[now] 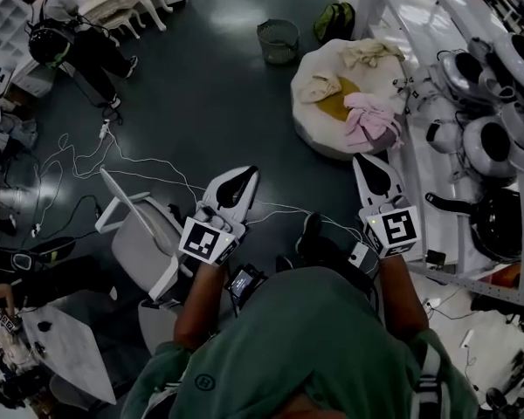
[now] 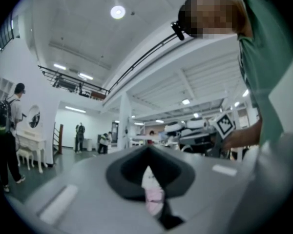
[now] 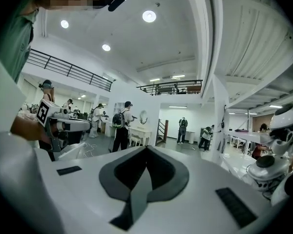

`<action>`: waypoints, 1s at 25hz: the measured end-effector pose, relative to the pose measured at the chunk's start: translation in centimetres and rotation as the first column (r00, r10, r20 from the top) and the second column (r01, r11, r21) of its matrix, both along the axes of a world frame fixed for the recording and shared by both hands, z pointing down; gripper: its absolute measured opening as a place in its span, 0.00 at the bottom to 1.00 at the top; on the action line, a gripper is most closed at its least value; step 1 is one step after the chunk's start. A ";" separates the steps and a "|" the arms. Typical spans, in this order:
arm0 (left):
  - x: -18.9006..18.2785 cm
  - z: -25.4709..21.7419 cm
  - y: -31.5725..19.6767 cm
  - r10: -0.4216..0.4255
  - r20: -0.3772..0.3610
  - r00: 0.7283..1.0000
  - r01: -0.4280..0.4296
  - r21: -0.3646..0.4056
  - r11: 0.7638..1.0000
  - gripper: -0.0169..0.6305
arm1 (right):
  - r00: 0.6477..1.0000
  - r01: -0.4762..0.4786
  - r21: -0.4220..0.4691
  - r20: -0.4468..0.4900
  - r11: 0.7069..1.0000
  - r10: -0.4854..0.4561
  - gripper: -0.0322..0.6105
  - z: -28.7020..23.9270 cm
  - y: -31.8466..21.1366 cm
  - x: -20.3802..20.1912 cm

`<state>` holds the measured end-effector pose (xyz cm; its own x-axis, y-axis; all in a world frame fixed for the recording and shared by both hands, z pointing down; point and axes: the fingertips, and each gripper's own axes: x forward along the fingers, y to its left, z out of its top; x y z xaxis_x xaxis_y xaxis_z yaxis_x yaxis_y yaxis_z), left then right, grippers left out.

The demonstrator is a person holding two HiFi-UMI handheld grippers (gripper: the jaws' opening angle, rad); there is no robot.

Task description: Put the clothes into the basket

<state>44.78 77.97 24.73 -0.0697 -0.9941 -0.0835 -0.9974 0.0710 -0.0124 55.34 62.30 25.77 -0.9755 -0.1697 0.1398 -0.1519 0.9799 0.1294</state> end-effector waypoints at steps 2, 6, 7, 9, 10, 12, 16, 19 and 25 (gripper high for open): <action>-2.1 0.9 -1.1 -0.018 -0.003 1.000 0.018 -0.024 1.000 0.03 | 1.000 0.011 -0.013 0.003 1.000 -0.011 0.06 0.6 -1.5 -2.2; -6.3 1.7 -4.7 -0.046 -0.008 0.999 0.045 -0.056 0.997 0.03 | 0.999 0.035 -0.046 0.008 0.998 -0.035 0.06 2.0 -5.3 -6.6; -7.3 1.6 -5.9 -0.049 -0.006 0.999 0.049 -0.058 0.997 0.03 | 0.999 0.041 -0.054 0.011 0.998 -0.041 0.06 2.3 -6.4 -7.8; -9.2 1.7 -8.4 -0.052 0.009 0.999 0.053 -0.073 0.996 0.03 | 0.998 0.055 -0.067 0.018 0.996 -0.054 0.06 2.7 -8.9 -10.1; -10.1 1.7 -9.8 -0.055 0.016 0.998 0.056 -0.082 0.995 0.03 | 0.998 0.063 -0.072 0.020 0.995 -0.062 0.06 2.8 -10.2 -11.1; -11.9 1.4 -12.5 -0.064 0.024 0.998 0.066 -0.087 0.994 0.03 | 0.996 0.084 -0.076 0.018 0.994 -0.083 0.06 3.1 -12.6 -13.3; -15.3 0.8 -16.6 -0.087 0.043 0.995 0.091 -0.091 0.992 0.03 | 0.992 0.130 -0.071 0.013 0.989 -0.129 0.06 3.6 -16.6 -17.7; -17.4 0.8 -18.6 -0.080 0.042 0.996 0.085 -0.109 0.990 0.03 | 0.991 0.135 -0.081 0.017 0.988 -0.134 0.06 3.5 -18.3 -20.0; -23.1 1.2 -22.4 -0.034 0.038 0.999 0.038 -0.106 0.994 0.03 | 0.997 0.079 -0.123 -0.007 0.989 -0.080 0.06 4.8 -21.5 -24.4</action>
